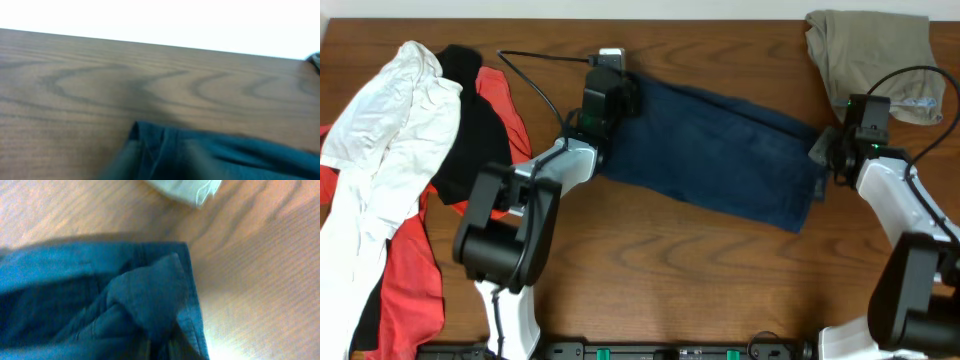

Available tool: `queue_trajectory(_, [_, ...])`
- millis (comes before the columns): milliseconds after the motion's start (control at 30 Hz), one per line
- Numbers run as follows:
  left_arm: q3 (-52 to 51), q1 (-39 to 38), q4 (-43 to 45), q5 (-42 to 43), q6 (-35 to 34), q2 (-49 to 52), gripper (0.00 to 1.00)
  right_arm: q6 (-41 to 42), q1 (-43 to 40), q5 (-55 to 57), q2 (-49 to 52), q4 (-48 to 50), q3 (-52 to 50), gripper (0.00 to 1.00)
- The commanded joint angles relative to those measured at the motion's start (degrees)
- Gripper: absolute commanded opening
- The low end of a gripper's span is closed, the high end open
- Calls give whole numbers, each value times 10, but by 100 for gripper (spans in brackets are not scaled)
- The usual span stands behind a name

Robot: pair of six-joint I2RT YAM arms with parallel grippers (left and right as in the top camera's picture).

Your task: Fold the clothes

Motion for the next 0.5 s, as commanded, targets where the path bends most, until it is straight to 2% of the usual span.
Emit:
queue_trajectory(0, [8, 7, 54, -28, 8, 20, 100, -8, -17, 36, 15, 39, 0, 56])
queue_trajectory(67, [8, 7, 76, -30, 15, 18, 98, -8, -23, 36, 11, 49, 1, 90])
queue_trajectory(100, [9, 7, 80, -30, 23, 15, 98, -9, -25, 33, 5, 45, 2, 99])
queue_trajectory(233, [10, 9, 50, -30, 36, -23, 98, -15, -35, -1, -43, -12, 4, 99])
queue_trajectory(467, [10, 10, -144, -30, 65, -138, 98, -56, -64, -79, -101, -165, 3, 99])
